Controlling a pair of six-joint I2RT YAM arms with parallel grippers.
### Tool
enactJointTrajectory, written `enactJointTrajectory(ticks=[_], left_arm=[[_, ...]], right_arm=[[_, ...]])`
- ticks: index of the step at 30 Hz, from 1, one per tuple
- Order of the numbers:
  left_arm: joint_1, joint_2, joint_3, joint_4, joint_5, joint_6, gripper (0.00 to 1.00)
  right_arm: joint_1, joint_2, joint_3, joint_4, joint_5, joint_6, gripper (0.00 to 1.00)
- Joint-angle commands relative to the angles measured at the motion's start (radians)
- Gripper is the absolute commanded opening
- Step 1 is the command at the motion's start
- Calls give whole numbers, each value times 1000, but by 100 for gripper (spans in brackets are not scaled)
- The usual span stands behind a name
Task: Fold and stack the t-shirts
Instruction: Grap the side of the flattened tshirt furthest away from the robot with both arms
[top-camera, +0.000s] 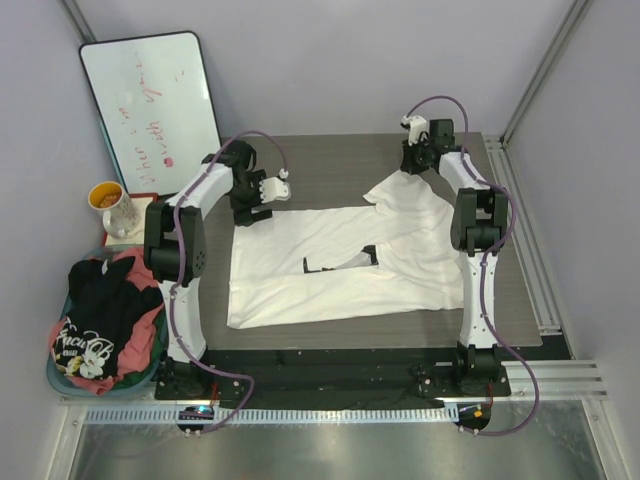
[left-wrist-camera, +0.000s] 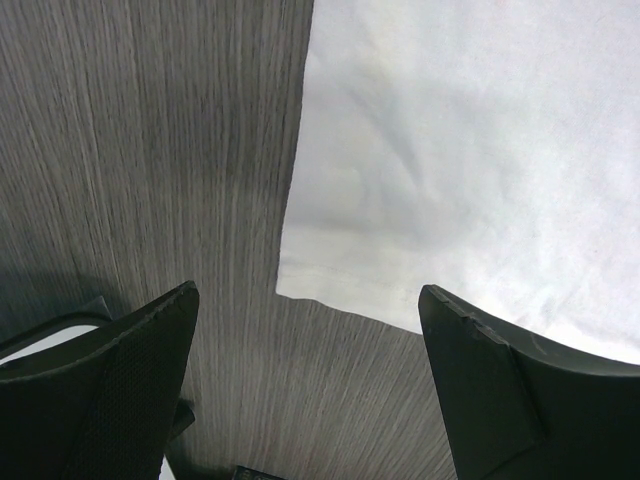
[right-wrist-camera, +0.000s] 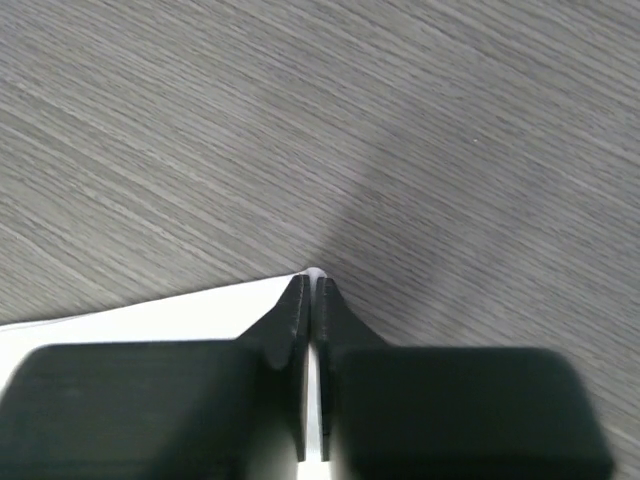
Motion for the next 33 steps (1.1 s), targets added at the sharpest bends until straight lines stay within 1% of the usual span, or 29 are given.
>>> enactJointTrajectory(ticks=[1,4,7,10,14,19,23,28,33], left_arm=[[-4,-16,15,21,-3,4,91],[-2,5,18,47,-26,3,91],[-2,36,57,38,-24,12,91],[1,71,103,15,-15,18,92],[7,112,133,58,-44,11,92],[15,182,250,-48,-30,38,91],[31,217,299,-123,-36,96,91],[53,261,397,-206,-26,121,91],[61,268,393,-261,-13,150,92]], right_arm=[[-1,-53,-22,-18,36,-33,1],[2,-63,-8,-17,30,-34,1],[8,-75,-5,-17,34,-51,1],[13,-101,-34,-17,36,-85,1],[21,-138,-76,-17,34,-103,1],[25,-159,-108,-15,40,-122,1],[27,-173,-123,-15,43,-116,1],[30,-193,-148,-17,48,-128,1],[34,-196,-142,-18,62,-143,1]])
